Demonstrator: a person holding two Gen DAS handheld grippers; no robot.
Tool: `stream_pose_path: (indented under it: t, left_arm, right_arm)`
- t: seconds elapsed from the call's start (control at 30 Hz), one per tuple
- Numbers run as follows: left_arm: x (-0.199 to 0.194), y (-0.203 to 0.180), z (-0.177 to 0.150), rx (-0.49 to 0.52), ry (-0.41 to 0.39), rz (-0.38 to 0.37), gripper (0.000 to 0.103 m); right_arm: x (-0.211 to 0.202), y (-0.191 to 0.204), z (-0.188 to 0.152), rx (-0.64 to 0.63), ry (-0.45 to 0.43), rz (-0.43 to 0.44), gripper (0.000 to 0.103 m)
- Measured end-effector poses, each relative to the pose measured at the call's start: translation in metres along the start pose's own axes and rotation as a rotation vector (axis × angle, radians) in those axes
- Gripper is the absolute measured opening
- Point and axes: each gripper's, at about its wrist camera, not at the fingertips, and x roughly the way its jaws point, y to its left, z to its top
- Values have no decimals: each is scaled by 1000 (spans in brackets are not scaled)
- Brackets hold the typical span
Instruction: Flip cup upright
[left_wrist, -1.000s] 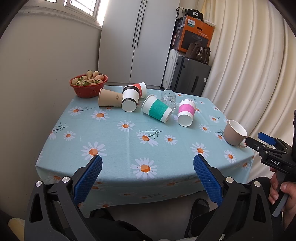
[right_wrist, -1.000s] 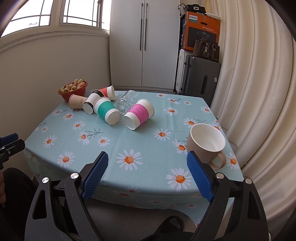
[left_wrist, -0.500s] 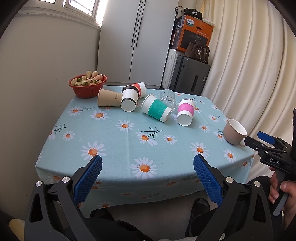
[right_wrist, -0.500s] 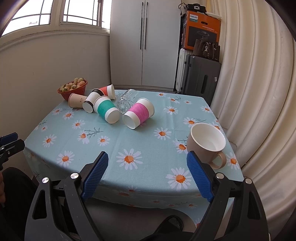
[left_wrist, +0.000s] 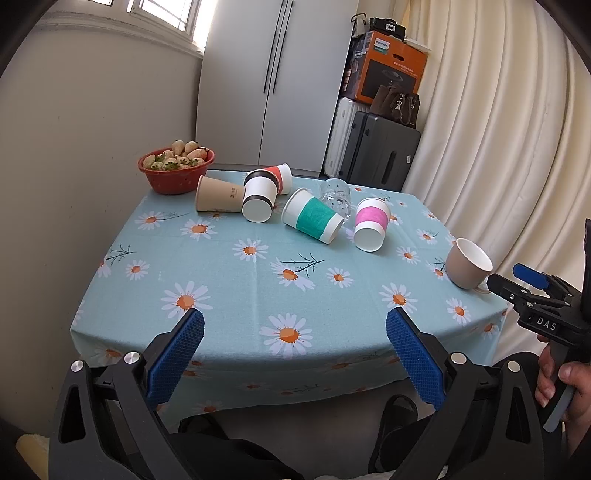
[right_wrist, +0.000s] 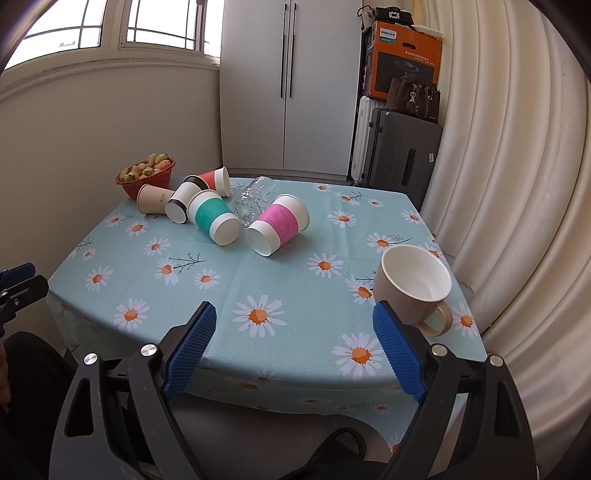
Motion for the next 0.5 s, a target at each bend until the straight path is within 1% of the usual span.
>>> stream_pose_path:
  t: [0.3,0.4,0.5]
  left_arm:
    - [0,1,0,-2,3,-2,97]
    - [1,2,0,-3,9,-3,97]
    - [3,6,3,-36,26,-29,97]
  right_arm:
    - [0,0,0,2,1,1,86]
    - [4,-2,2,14,17,6,86]
    - [6,-12,7,74,22,60,86]
